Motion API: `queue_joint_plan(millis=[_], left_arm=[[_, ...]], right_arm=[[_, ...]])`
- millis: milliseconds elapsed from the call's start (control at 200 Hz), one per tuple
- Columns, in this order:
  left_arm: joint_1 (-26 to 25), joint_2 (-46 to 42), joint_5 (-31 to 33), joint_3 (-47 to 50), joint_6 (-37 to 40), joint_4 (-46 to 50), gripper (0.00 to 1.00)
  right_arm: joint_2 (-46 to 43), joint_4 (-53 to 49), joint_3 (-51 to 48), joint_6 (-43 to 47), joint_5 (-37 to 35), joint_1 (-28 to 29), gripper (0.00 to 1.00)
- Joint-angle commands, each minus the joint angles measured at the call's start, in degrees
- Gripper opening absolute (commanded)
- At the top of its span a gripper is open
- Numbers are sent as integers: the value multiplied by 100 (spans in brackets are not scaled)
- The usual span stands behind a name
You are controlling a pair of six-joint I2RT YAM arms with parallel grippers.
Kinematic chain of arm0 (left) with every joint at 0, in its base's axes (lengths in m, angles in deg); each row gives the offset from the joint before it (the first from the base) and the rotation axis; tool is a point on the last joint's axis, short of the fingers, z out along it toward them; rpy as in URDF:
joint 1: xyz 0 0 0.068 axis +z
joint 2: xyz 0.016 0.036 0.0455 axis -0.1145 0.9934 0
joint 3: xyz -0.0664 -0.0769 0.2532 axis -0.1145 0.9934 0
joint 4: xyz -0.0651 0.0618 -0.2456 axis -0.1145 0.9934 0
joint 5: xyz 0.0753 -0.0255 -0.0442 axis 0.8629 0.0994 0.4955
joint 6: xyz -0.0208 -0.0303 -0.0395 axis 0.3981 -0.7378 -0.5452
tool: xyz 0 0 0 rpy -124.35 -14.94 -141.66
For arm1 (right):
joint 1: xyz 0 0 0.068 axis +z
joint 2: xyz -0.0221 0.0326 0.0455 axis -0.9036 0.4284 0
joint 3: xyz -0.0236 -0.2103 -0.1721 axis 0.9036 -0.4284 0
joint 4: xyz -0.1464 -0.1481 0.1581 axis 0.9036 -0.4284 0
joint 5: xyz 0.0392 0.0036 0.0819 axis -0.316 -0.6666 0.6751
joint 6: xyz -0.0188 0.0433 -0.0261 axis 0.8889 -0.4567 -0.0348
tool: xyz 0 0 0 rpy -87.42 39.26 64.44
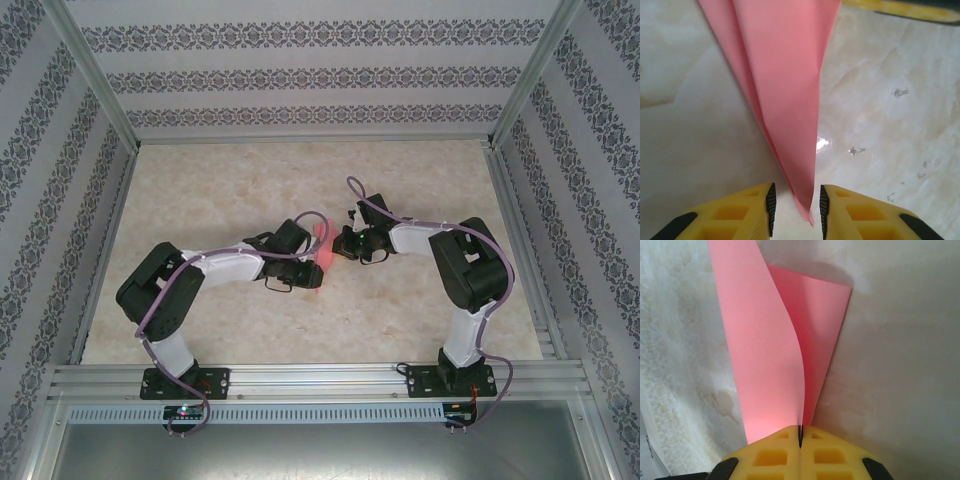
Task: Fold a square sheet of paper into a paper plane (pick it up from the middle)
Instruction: Fold the wing for the fifth time at the center of the table.
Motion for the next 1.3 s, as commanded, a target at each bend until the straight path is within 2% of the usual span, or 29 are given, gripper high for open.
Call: queue_joint_plan(millis=[0,250,630,964,1299], left_arm=[[-175,-79,352,71,-257,264,34],[-410,180,658,-159,-251,518,32],[-634,389,1313,-474,10,1127,13],[-727,491,2039,-720,492,1733,6],[-731,538,2181,-765,982,1822,6]], right_arm=[[-58,-60,25,100,-105,67,2],[-111,-24,-37,91,-97,58,2],[-181,-24,-78,109,-81,49,2],[-199,53,61,131,-31,94,2],[-94,226,134,167,-1,97,2]])
